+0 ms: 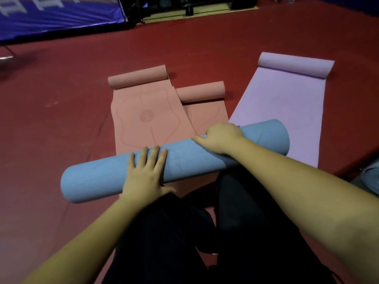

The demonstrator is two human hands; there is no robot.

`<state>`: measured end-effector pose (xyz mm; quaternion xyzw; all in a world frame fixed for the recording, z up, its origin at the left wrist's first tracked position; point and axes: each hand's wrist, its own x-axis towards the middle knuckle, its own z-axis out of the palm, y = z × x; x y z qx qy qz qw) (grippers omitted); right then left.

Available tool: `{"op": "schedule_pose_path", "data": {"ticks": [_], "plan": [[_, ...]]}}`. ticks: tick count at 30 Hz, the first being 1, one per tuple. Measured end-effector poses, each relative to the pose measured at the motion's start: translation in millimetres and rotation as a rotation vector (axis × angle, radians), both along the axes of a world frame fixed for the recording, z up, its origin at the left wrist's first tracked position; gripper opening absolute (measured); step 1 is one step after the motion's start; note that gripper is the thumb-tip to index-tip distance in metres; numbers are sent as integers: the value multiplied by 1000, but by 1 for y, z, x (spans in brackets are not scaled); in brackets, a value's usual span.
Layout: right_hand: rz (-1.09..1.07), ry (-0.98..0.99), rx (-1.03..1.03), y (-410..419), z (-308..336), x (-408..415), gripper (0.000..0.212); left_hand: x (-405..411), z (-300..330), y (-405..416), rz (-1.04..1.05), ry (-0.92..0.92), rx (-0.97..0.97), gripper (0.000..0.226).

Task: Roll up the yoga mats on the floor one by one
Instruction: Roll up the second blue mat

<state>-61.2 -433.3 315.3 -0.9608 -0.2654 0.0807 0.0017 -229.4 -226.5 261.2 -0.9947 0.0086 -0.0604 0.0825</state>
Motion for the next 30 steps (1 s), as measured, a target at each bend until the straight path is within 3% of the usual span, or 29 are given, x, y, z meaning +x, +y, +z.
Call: {"op": "schedule_pose_path", "data": {"ticks": [2,5,15,23,26,30], "plan": [[-15,43,-13,2,4,0,78,-1,-5,-9,79,33,48,125],[-32,121,-26,5,10,5,76,11,1,-10,114,23,38,121],[-53,299,-27,-8,36,12,73,8,47,-6,-33,-35,37,108],[-49,468,-60,-9,33,9,71,-5,54,-12,-11,158,-74,114],[-51,383,-22,-8,29,11,69,2,56,-9,1,211,-137,114],[-6,96,60,-5,20,13,47,16,61,1,10,331,-209,115]]}}
